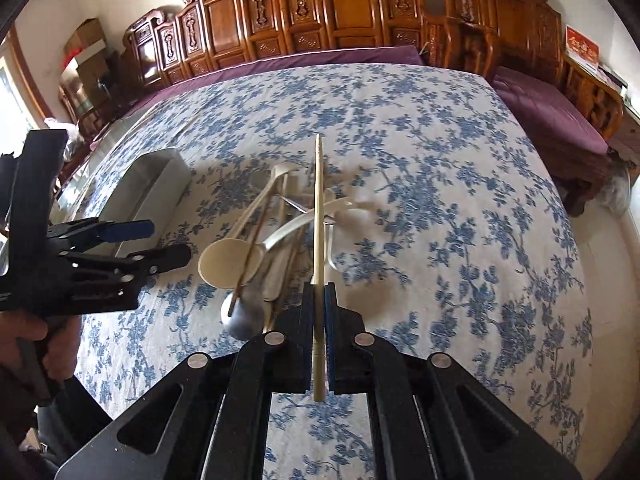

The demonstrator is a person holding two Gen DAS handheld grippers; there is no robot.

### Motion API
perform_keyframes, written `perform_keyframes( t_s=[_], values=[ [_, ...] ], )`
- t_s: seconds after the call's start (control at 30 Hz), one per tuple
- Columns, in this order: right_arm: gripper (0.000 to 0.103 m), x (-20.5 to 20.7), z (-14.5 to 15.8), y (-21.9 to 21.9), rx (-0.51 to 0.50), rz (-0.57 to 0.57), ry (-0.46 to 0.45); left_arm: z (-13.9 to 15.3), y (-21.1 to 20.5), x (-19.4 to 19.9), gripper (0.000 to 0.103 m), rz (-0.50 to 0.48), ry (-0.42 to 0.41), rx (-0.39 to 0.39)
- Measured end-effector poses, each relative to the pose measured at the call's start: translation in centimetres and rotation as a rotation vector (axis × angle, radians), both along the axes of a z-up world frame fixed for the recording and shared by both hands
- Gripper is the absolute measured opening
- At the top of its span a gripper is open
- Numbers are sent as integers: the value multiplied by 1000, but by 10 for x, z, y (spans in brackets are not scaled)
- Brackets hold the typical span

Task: Organize utensils
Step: 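Lower the right gripper onto the utensil pile and grasp a wooden chopstick, then carry the chopstick to the grey tray and open the right gripper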

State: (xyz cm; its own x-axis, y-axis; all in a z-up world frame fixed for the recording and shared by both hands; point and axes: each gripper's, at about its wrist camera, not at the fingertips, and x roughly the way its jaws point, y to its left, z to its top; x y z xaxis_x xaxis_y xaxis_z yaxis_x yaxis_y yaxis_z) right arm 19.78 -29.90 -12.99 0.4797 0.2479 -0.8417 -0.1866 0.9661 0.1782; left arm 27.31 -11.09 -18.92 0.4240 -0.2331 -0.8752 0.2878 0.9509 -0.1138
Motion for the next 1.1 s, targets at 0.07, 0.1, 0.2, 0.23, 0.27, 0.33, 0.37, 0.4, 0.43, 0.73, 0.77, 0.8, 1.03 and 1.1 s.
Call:
perform_keyframes(
  t_s=[0.07,0.1,0.2,0.23,0.27,0.33,0.37,0.4,0.43,0.73,0.77,0.8,1.03,1.1],
  values=[
    [6,-1,-3,-7,4,-17,2,-7,-10,6,60,-7,14,-4],
    [6,-1,-6,-11,12,-28,7,-10,-14,8,53,-8,21,-5],
    [6,-1,-13,-18,31,-43,20,-20,-24,13,39,-14,61,-22],
    [6,-4,-15,-18,34,-44,24,-22,-27,14,37,-15,73,-34],
    [6,-4,-17,-19,37,-44,28,-25,-29,15,37,-16,84,-43],
    [6,-4,-19,-20,38,-43,31,-29,-34,17,36,-14,105,-42],
    [6,-4,-20,-20,40,-44,33,-31,-36,18,36,-14,111,-47],
    [6,-3,-20,-20,41,-44,33,-31,-38,19,36,-16,112,-52],
    [6,-3,-20,-20,40,-43,32,-32,-41,19,36,-16,111,-50],
    [6,-5,-10,-13,19,-19,21,-43,-44,21,9,-11,154,-19],
    [6,-6,-8,-11,14,-16,21,-44,-43,20,9,-14,160,-23],
    [6,-7,-7,-10,10,-14,20,-43,-43,19,8,-15,166,-26],
    [6,-13,6,-2,-7,-4,4,-24,-34,-2,4,-37,150,-40],
    [6,-15,8,1,-7,-2,2,-17,-31,-8,4,-43,144,-46]
  ],
)
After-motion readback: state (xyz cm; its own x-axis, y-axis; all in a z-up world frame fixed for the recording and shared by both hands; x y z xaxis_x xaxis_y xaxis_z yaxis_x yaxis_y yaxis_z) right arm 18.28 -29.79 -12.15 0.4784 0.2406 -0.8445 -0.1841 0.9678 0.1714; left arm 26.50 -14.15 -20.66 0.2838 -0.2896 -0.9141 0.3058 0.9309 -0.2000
